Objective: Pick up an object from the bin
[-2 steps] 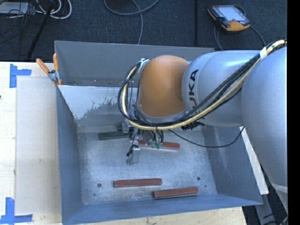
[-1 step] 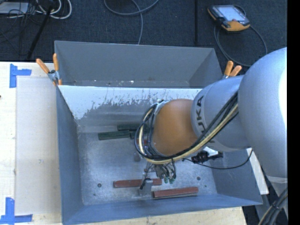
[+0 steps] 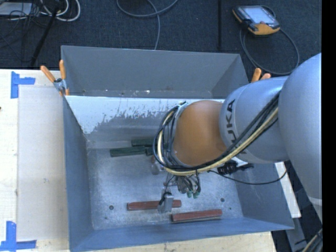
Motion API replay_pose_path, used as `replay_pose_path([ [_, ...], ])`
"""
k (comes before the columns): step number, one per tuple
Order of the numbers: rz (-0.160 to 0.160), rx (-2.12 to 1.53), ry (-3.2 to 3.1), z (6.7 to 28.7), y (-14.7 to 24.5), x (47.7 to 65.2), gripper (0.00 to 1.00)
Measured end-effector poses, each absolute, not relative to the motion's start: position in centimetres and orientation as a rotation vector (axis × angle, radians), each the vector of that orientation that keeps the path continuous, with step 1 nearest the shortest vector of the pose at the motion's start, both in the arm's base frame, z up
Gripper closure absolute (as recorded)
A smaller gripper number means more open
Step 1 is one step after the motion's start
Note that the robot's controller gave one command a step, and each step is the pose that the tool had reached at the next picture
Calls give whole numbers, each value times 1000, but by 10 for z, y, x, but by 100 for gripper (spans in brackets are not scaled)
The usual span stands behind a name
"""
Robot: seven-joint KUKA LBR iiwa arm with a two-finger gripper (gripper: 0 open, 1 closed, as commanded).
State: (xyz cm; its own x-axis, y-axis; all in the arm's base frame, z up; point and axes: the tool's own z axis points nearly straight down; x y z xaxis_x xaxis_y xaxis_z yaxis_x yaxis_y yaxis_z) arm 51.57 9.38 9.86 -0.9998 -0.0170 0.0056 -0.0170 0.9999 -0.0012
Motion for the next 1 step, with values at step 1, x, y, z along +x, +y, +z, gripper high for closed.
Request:
replay_pose_path([
  [1,-1,20,-3145,106,94,517,0],
])
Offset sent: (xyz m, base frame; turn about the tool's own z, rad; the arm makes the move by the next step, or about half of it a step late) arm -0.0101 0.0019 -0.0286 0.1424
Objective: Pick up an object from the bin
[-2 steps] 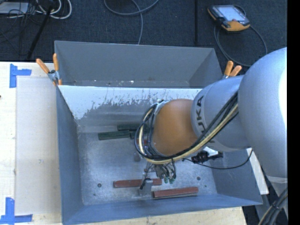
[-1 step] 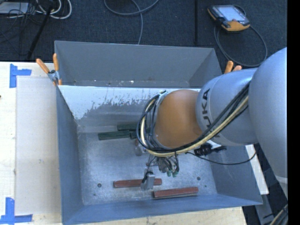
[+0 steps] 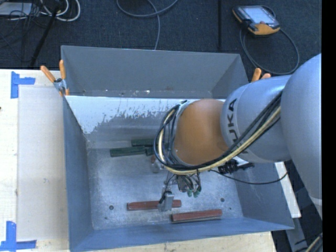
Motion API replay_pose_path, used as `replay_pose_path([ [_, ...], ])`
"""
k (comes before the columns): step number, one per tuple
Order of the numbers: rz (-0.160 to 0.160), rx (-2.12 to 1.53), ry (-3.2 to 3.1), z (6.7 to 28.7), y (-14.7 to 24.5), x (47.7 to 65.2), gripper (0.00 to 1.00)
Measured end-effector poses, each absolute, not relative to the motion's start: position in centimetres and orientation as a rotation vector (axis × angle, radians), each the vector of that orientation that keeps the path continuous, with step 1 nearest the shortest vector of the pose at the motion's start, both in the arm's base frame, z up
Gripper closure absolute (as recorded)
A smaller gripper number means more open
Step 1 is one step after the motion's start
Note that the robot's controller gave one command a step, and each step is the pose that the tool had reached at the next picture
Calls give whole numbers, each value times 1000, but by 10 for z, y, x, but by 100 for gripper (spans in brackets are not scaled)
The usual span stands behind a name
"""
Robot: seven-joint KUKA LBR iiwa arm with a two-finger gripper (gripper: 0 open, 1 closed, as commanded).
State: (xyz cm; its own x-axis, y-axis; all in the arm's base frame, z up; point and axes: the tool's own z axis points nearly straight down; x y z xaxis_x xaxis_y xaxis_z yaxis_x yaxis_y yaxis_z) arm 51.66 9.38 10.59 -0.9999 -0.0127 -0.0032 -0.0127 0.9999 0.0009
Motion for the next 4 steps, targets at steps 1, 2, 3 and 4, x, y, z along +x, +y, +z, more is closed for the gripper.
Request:
replay_pose_path([
  [1,0,197,3138,71,95,506,0],
  [2,2,178,3139,60,96,506,100],
  [3,3,176,3139,61,96,506,100],
  [4,2,176,3138,63,96,506,100],
])
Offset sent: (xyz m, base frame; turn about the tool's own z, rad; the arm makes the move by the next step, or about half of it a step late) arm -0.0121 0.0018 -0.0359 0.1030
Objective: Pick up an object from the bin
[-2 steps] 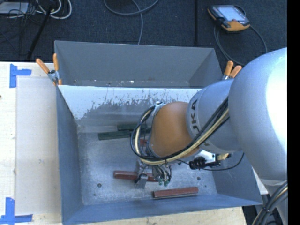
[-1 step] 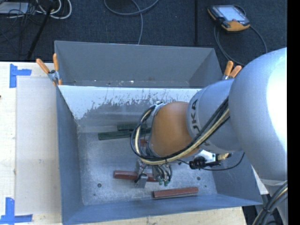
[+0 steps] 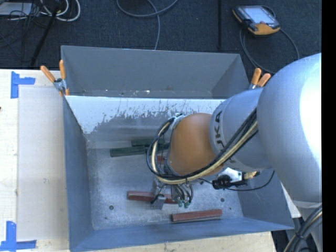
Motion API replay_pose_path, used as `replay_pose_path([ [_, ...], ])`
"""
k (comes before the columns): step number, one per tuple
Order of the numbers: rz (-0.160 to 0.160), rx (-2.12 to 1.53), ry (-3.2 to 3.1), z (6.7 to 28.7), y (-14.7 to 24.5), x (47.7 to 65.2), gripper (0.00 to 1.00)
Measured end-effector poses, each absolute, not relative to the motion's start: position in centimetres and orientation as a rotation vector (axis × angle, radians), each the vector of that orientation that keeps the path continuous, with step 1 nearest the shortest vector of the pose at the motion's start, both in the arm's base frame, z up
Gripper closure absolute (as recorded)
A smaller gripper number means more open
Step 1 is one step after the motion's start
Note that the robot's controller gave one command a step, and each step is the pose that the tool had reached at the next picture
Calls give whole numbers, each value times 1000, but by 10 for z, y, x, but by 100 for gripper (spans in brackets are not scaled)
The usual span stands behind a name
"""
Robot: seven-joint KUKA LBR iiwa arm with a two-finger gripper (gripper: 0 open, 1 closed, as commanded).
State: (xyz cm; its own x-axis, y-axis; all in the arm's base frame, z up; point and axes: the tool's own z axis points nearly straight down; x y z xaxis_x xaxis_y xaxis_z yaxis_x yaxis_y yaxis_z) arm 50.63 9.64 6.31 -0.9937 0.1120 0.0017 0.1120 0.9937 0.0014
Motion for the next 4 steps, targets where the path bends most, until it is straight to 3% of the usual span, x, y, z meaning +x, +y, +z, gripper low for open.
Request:
replay_pose_path([
  [4,0,-180,-3134,95,96,505,100],
])
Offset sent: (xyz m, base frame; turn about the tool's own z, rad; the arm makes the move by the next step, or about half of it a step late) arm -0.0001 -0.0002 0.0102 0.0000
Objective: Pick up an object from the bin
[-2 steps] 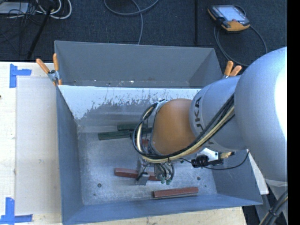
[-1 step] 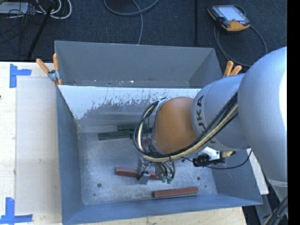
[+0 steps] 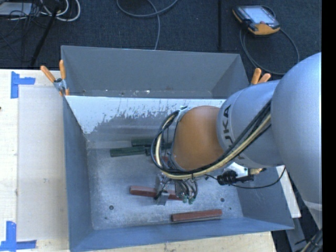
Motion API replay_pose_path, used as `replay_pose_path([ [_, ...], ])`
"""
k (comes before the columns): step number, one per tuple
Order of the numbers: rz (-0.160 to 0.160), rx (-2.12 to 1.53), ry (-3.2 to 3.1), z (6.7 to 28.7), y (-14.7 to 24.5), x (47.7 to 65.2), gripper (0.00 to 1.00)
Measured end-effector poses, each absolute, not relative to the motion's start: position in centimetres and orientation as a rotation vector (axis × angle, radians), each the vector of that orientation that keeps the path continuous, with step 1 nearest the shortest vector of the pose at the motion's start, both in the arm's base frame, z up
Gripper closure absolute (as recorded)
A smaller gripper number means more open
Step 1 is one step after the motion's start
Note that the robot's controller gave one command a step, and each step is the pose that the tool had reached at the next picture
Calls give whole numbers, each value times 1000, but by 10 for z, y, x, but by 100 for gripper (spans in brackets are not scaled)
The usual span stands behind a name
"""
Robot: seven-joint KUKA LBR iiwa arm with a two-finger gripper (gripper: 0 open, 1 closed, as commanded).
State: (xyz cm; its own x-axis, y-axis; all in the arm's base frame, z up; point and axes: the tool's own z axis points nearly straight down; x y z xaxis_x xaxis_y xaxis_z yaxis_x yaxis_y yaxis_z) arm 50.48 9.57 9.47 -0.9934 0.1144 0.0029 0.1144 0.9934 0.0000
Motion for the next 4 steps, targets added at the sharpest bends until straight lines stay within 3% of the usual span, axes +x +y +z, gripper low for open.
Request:
replay_pose_path([
  [3,1,-182,-3131,115,96,504,100],
  [4,3,-182,-3126,135,95,503,100],
])
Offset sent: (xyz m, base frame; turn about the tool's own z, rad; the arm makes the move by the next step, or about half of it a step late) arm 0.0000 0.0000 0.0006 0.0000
